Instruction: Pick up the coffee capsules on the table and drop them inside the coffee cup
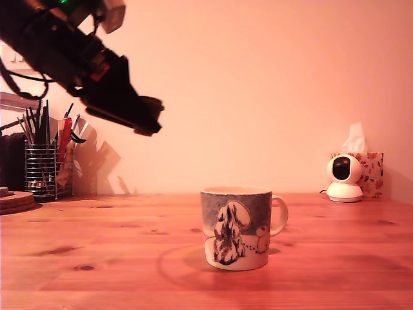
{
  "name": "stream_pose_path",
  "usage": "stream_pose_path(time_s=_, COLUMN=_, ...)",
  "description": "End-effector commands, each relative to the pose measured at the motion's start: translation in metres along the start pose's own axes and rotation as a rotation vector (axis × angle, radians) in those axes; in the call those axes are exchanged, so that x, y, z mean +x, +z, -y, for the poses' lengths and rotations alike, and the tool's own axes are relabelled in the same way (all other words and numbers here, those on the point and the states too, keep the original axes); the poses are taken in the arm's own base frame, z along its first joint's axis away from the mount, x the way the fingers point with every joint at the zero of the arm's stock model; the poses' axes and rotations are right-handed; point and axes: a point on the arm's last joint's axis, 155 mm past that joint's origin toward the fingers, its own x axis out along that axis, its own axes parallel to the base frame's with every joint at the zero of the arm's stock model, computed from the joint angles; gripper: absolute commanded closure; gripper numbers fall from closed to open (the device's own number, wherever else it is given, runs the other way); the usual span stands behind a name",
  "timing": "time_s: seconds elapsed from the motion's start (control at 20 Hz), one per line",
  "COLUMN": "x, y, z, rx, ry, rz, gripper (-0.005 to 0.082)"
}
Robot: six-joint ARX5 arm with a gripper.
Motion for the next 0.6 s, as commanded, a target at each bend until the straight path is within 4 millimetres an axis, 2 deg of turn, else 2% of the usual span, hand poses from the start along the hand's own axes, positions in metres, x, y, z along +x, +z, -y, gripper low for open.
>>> stream_pose_path(time_s=0.0, x=-0.001, y=0.008, z=0.007, rx=0.029, ry=-0.015, rz=0.025, gripper=0.0712)
stream_pose_path(time_s=0.55, x=0.010, y=0.017, z=0.039, rx=0.063, ry=-0.088, rz=0.029, gripper=0.0712)
